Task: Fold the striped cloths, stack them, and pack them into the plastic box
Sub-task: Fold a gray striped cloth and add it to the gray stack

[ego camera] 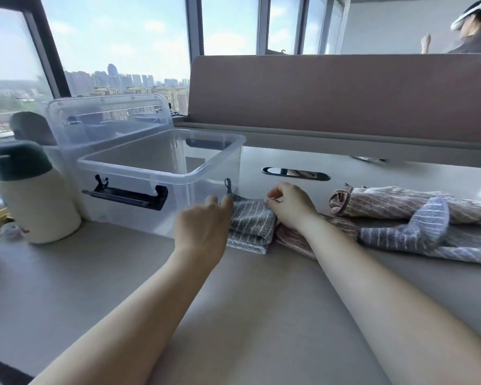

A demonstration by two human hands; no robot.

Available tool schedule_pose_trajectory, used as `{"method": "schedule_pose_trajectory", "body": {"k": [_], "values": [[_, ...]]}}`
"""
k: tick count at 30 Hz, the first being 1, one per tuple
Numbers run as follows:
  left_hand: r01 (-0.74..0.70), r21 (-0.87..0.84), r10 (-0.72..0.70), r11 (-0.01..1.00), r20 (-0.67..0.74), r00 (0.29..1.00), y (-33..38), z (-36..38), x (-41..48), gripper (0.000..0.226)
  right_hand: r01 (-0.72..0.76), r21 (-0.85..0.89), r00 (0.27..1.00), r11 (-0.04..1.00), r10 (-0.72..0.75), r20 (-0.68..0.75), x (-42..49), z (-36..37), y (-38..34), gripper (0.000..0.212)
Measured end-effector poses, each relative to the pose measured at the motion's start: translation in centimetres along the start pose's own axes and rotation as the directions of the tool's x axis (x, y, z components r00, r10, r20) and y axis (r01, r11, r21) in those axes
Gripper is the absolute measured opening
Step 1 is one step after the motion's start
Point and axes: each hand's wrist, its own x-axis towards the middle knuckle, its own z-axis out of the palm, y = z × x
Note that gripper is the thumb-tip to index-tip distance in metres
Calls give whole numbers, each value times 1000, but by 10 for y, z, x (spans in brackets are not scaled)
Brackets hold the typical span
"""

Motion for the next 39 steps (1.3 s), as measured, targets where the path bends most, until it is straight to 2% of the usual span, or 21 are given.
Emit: {"method": "schedule_pose_trajectory", "body": {"k": [2, 4, 6, 8, 11, 14, 16, 18, 20, 21, 24, 27, 29, 30, 34, 37, 39], "values": [[2, -22, -3, 1000, -55, 999, 2, -4, 2, 55, 32, -137, 997, 990, -41, -59, -5, -6, -6, 21], [-79, -67, 73, 995, -84, 994, 2, -1, 5, 45, 104, -157, 991, 982, -115, -66, -9, -15, -12, 16], [-235, -146, 220, 961, -112, 969, 0, 10, 8, 29, 148, -118, 989, 982, -148, 11, -13, -22, -17, 13], [-317, -223, 303, 922, -93, 948, 0, 23, 10, 35, 172, -172, 984, 970, -163, 70, -16, -23, -17, 13], [-244, -330, 297, 912, 121, 947, 2, 31, 11, 49, 142, -250, 990, 958, -138, 31, -17, -26, -11, 11], [-213, -358, 342, 909, 350, 872, -1, 29, 12, 54, 105, -287, 992, 952, -79, 101, -26, -35, 0, 15], [-224, -364, 368, 904, 398, 840, -3, 29, 12, 53, 102, -331, 981, 938, -40, 191, -36, -34, 10, 15], [-232, -364, 380, 902, 413, 828, -3, 28, 12, 51, 153, -345, 964, 926, -63, 258, -47, -32, 16, 23], [-239, -377, 390, 895, 401, 829, -2, 26, 16, 49, 217, -278, 945, 936, -130, 299, -54, -36, 16, 29], [-242, -387, 392, 890, 376, 840, 0, 25, 19, 49, 223, -190, 935, 956, -155, 320, -57, -39, 15, 30], [-274, -415, 412, 867, 291, 864, 11, 25, 26, 50, 162, 70, 914, 984, -176, 366, -63, -42, 13, 23], [-316, -366, 452, 875, 387, 803, 19, 35, 26, 57, 165, 76, 937, 983, -180, 300, -65, -37, 18, 23], [-382, -320, 491, 867, 415, 766, 17, 39, 27, 78, 154, 83, 961, 985, -168, 219, -68, -41, 19, 22], [-382, -336, 497, 861, 394, 773, 17, 36, 28, 81, 144, 108, 972, 984, -161, 173, -70, -46, 19, 19], [-281, -413, 363, 866, 135, 922, 41, 6, 29, 47, 129, 159, 991, 979, -131, 1, -80, -79, 37, 6], [-347, -524, 404, 778, -6, 915, 79, -16, 20, 44, 64, 80, 986, 995, -51, -158, -96, -107, 70, 5], [-371, -602, 454, 707, -17, 891, 107, -23, 14, 45, -21, -30, 955, 999, 11, -298, -108, -127, 101, 13]]}}
